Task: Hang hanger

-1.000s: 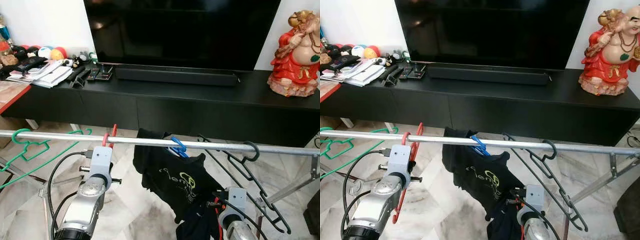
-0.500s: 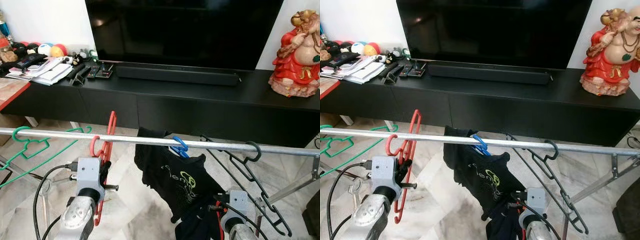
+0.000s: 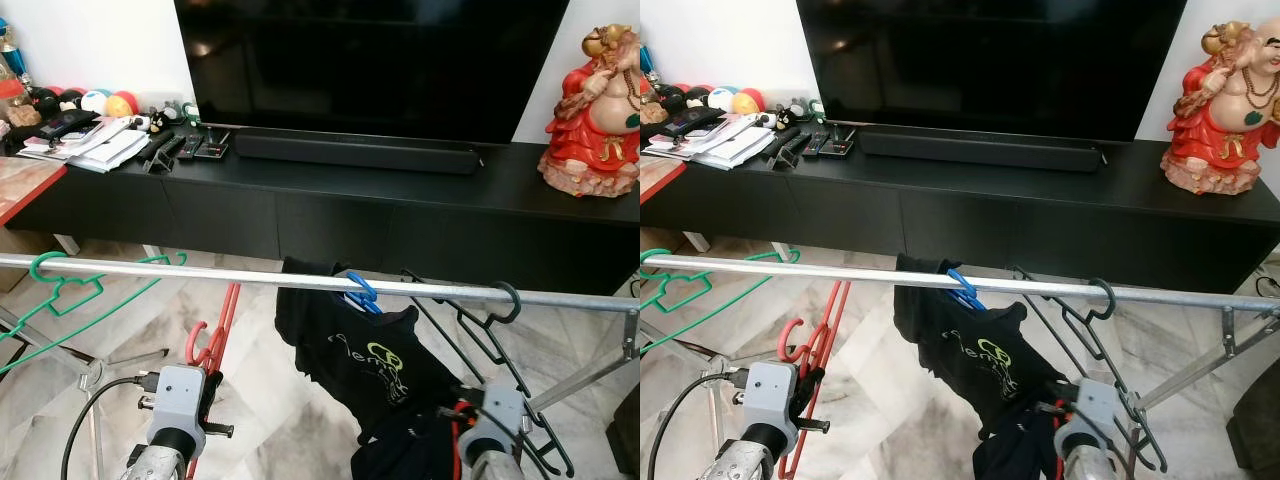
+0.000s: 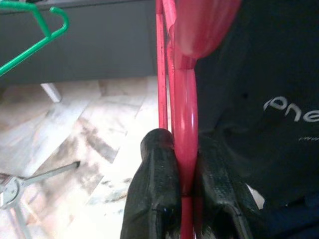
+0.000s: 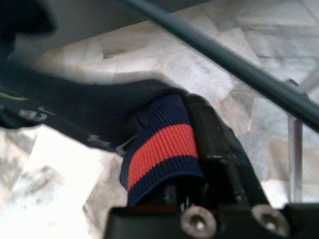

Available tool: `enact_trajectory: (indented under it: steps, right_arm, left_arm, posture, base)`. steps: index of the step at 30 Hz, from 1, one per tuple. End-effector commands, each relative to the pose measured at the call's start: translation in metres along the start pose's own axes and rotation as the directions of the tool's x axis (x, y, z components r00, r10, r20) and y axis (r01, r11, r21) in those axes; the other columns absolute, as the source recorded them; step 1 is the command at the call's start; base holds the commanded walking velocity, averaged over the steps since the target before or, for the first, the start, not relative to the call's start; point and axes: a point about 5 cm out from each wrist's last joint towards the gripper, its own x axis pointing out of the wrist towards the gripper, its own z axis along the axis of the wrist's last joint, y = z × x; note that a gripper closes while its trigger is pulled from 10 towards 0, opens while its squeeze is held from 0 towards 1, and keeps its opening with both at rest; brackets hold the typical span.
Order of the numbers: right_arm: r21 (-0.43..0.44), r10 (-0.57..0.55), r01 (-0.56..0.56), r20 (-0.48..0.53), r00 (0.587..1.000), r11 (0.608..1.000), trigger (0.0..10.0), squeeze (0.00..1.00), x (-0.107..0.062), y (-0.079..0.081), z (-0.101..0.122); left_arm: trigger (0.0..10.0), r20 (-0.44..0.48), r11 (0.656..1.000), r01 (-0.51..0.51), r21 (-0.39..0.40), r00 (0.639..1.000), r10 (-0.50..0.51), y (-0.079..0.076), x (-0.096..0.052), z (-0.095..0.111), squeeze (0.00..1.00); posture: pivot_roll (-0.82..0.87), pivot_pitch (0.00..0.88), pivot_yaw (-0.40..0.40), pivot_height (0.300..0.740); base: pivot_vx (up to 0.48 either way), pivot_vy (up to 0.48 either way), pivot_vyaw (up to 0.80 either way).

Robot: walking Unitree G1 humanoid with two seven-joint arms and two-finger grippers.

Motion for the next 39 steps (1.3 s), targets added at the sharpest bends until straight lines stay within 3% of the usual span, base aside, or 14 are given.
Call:
enact_trajectory:
  steps: [1, 9, 19, 39]
  right_arm:
    - [0.018, -0.034, 0.034, 0.02, 0.999, 0.999, 10.0, 0.0, 0.0, -0.007, 0.003]
    - [-0.001, -0.041, 0.041, 0.022, 0.999, 0.999, 10.0, 0.0, -0.001, -0.013, 0.005]
    - [-0.012, -0.017, 0.017, 0.02, 1.0, 1.0, 10.0, 0.0, 0.001, -0.007, 0.006]
    - [-0.028, -0.02, 0.02, 0.012, 1.0, 0.999, 10.0, 0.0, -0.001, -0.007, 0.002]
  left_arm:
    - [10.0, 0.031, 1.0, 0.029, -0.012, 0.999, -0.028, -0.004, 0.002, 0.003, 0.0]
    - [10.0, 0.039, 0.999, 0.03, -0.016, 0.999, -0.029, -0.01, 0.005, 0.002, 0.0]
    - [10.0, 0.049, 0.999, 0.025, -0.024, 0.999, -0.024, -0.011, 0.006, 0.001, 0.0]
    - [10.0, 0.061, 0.998, 0.069, -0.014, 0.996, -0.068, -0.017, 0.009, 0.002, 0.0]
  posture:
    - [0.02, 0.0, 0.008, 0.74]
    - [0.01, 0.0, -0.002, 0.74]
    - [0.01, 0.0, -0.006, 0.74]
    - [0.0, 0.0, 0.009, 0.74]
  base:
    - [0.0, 0.0, 0.0]
    - [0.0, 0.0, 0.0]
    - [0.0, 0.0, 0.0]
    - [-0.254, 0.0, 0.0]
